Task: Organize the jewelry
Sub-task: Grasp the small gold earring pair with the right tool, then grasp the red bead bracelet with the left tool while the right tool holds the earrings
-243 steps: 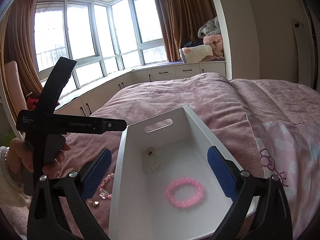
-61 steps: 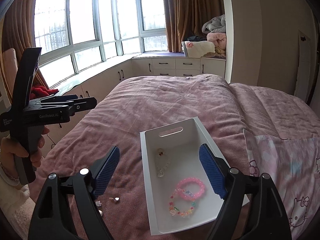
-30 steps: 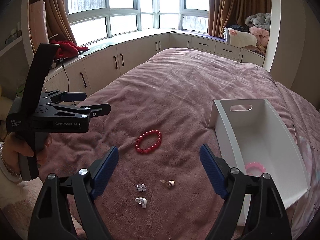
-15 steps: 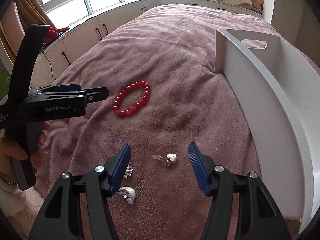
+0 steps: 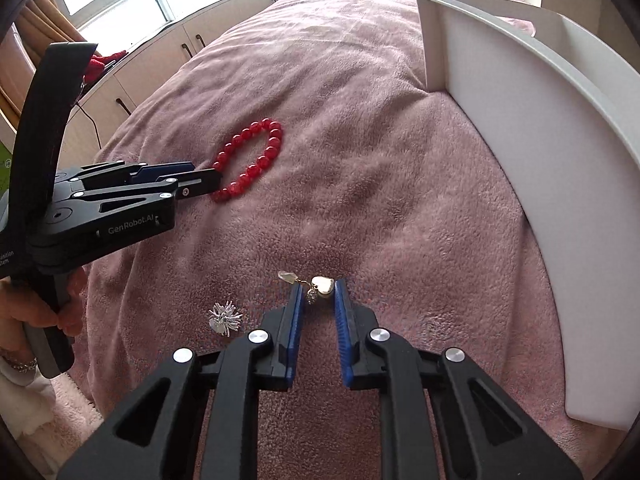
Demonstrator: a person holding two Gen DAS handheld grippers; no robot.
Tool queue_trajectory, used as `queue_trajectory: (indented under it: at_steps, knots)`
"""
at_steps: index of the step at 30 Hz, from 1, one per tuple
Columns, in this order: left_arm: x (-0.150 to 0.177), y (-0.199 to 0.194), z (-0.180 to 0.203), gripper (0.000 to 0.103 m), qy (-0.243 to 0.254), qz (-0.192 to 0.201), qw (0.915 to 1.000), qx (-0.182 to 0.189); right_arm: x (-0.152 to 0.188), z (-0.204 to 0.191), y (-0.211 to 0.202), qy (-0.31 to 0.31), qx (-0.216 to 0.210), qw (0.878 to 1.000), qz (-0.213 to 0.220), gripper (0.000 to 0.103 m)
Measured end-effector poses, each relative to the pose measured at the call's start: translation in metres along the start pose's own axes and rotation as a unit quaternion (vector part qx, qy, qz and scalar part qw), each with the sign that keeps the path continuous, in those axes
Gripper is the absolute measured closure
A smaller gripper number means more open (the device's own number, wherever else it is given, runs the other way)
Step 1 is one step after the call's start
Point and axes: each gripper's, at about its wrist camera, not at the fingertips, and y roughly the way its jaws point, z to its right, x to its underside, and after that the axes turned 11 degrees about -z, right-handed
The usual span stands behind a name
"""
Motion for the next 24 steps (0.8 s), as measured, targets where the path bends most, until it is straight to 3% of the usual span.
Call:
queue_trajectory:
  at_steps: [2,7,15,20,24]
  knots:
    - [0.002,-0.003,0.002,0.083,0.007,0.000,1.0000,0.000,0.001,0.000,-0.002,0.002,-0.004,1.000,0.003,0.087]
    - [0.006,-0.011,-0.009,0.097,-0.023,-0.002,0.9990,0.038,0.003,0.002,-0.009,0.010,-0.012,1.000,0.013,0.087]
    - [0.004,-0.042,-0.021,0.096,-0.042,0.023,0.9976,0.049,0.007,0.005,-0.026,0.022,-0.018,0.999,0.036,0.087]
    - [-0.005,-0.034,-0.017,0.088,-0.043,0.004,0.9977,0.053,0.007,0.008,-0.030,0.033,-0.025,0.998,0.043,0.086]
    - [-0.009,-0.018,-0.004,0.086,-0.030,-0.022,0.9988,0.032,0.007,0.012,-0.029,0.040,-0.030,0.998,0.043,0.086]
